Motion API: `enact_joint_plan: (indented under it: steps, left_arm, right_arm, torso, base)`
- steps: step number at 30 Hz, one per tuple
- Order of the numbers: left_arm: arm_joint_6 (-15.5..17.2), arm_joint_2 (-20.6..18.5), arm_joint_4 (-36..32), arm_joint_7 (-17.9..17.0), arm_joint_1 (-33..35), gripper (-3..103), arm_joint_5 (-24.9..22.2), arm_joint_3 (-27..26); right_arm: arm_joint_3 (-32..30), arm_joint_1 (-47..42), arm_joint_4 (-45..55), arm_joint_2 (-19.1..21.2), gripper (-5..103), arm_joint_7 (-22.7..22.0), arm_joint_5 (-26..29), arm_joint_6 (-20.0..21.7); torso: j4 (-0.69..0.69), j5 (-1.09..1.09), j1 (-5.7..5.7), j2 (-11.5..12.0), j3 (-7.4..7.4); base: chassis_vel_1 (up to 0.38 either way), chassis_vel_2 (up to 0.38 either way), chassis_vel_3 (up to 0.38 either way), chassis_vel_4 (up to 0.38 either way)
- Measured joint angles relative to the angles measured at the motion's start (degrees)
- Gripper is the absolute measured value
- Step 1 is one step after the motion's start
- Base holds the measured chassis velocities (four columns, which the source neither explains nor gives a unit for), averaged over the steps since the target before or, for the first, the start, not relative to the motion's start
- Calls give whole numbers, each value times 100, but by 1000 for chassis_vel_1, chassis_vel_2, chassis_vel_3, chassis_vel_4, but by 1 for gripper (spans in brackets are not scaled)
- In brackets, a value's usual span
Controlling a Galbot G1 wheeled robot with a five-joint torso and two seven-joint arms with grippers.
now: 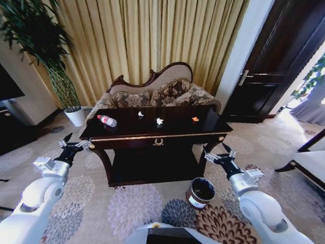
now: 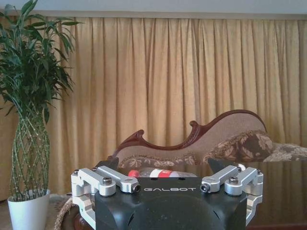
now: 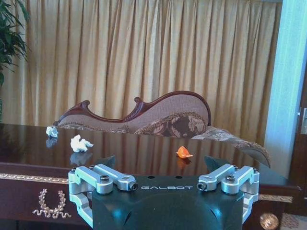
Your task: Move to the front of the table and place the trash on the table into the trash bin.
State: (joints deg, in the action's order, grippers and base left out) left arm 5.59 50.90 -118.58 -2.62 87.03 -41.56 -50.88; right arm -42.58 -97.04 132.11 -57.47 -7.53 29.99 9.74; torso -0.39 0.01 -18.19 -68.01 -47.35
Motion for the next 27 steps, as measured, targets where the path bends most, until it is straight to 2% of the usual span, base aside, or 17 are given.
enact_joint_plan:
  steps: [21,24,27]
  left_arm:
    - [-4,-33,-46,10,-1,100,-6,-13]
    - [3,17,-56,10,57,100,-6,-14]
    - [6,32,-64,9,121,100,-6,-58]
  right_arm:
    - [93,31,23,-11,100,-4,-18,-42]
    - [316,97,90,45,100,-226,1,27]
    - [422,257,76,95,100,-255,11,86]
  torso:
    - [-1,0,0,0,0]
    - [-1,0,-1,0,-1]
    - [0,0,-2,1,-1]
  base:
    - [-109,111,107,-106]
    - [-76,91,90,-87]
    - [-32,40,47,-42]
